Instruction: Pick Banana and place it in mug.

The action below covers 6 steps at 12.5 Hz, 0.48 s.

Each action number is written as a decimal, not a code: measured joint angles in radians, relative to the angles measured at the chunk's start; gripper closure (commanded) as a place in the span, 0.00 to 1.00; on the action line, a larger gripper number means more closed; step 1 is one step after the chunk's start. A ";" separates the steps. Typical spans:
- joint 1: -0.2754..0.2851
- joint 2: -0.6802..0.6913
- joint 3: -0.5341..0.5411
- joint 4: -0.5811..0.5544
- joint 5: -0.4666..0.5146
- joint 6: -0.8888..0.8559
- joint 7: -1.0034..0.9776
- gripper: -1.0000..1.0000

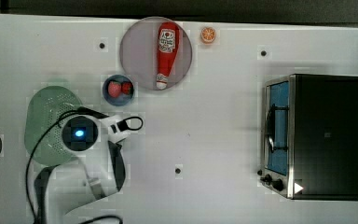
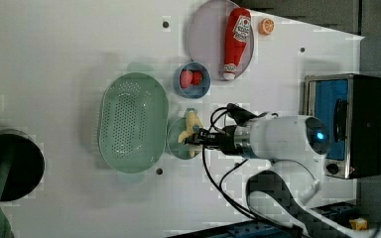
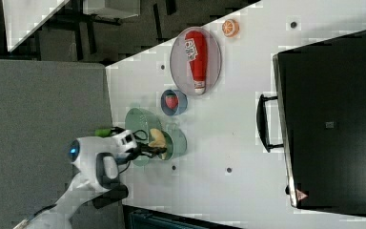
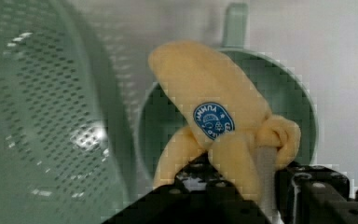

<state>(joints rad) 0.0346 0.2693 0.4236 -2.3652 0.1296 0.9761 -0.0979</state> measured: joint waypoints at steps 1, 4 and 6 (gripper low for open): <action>-0.004 0.011 -0.010 -0.018 -0.004 0.008 0.012 0.29; -0.016 -0.024 -0.009 -0.025 -0.020 -0.003 0.069 0.00; -0.014 -0.092 -0.012 -0.018 -0.010 -0.038 0.093 0.00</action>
<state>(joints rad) 0.0201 0.1775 0.4111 -2.3828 0.1199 0.9380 -0.0045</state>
